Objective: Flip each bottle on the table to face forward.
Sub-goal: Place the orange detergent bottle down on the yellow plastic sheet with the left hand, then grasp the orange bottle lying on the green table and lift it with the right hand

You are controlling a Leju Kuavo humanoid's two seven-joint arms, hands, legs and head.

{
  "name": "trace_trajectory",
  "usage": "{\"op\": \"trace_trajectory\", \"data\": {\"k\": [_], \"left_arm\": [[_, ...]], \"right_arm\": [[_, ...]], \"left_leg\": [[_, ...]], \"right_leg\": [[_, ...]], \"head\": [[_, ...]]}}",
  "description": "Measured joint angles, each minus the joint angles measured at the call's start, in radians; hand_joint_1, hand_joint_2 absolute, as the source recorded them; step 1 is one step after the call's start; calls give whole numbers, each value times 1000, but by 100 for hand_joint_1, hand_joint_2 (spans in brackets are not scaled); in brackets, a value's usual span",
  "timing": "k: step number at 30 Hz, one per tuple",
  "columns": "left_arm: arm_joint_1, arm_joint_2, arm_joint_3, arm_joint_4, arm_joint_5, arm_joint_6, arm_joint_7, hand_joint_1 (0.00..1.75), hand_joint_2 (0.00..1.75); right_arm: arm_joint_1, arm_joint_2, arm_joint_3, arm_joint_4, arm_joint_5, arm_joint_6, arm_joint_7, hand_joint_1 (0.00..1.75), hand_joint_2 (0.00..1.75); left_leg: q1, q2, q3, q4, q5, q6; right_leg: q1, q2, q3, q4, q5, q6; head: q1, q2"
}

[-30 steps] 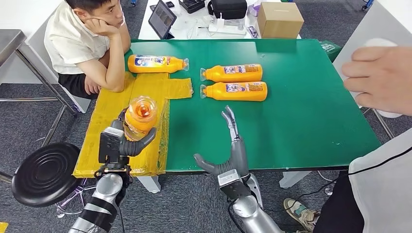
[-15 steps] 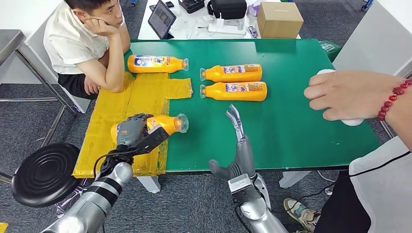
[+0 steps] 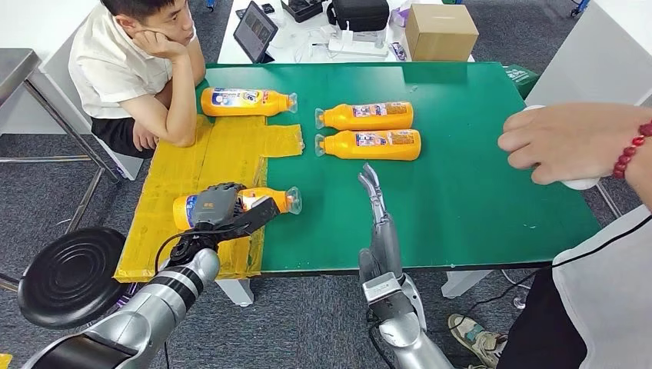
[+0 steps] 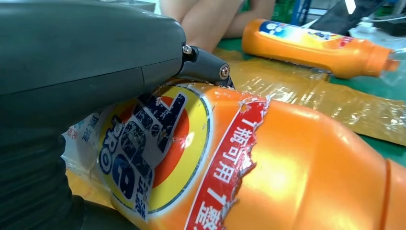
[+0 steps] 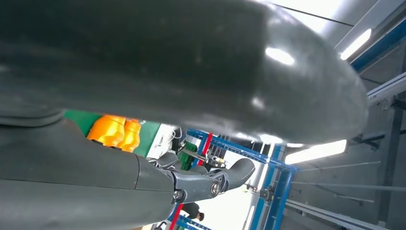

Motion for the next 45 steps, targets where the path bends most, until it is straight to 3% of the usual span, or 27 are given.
{"op": "trace_trajectory", "data": {"k": [1,2,5,9,15,19,28,32,37,41,45], "left_arm": [[-3,0,0,9,-1,-6,5,11,175],[-7,0,0,19,-2,-14,8,4,175],[-14,-1,1,40,-6,-45,10,0,175],[-20,-4,4,56,-10,-94,8,0,0],[-29,-16,-1,57,-68,-141,-21,0,0],[-21,-33,-46,33,-168,-166,-2,0,0],[14,-48,-114,-57,-225,-123,-2,0,0],[54,-42,-116,-162,-164,-102,-67,0,175],[162,7,-90,-423,16,-30,-214,0,175],[255,61,-39,-643,171,1,-287,0,175],[368,74,32,-823,520,-85,-387,0,175]], "right_arm": [[0,1,0,0,-4,3,0,0,0],[0,3,0,1,-8,5,0,0,0],[1,6,0,1,-15,6,0,0,0],[2,8,0,2,-23,5,0,0,0],[11,11,0,7,-31,-3,0,0,0],[24,11,-2,7,-33,-9,0,0,0],[51,10,-12,5,-25,-19,0,0,0],[67,6,-23,1,-23,-25,0,0,0],[80,-1,-26,-9,-29,-54,0,0,0],[92,-10,-26,-14,-23,-89,0,0,175],[99,-26,-47,-13,21,-102,0,0,175]], "left_leg": [[0,0,0,0,0,0],[0,0,0,0,0,0],[0,0,1,0,0,0],[0,-1,1,0,0,0],[0,-3,1,0,1,0],[-1,-3,1,0,1,1],[-1,-3,-1,0,1,0],[0,-3,-1,0,1,0],[0,-2,-2,0,1,0],[0,-2,-2,0,0,0],[0,-2,-2,0,0,1]], "right_leg": [[0,0,0,0,0,0],[0,0,0,0,0,0],[0,1,0,0,0,0],[0,-1,1,0,0,0],[0,-2,2,0,0,0],[-1,-2,2,-1,0,0],[0,-2,0,-1,0,0],[0,-2,0,-1,0,0],[0,-2,0,-1,0,0],[0,-2,-1,-1,0,0],[0,-2,-1,-1,-1,0]], "head": [[0,0],[0,0],[0,0],[0,0],[0,0],[0,0],[0,0],[0,0],[0,0],[0,0],[0,0]]}}
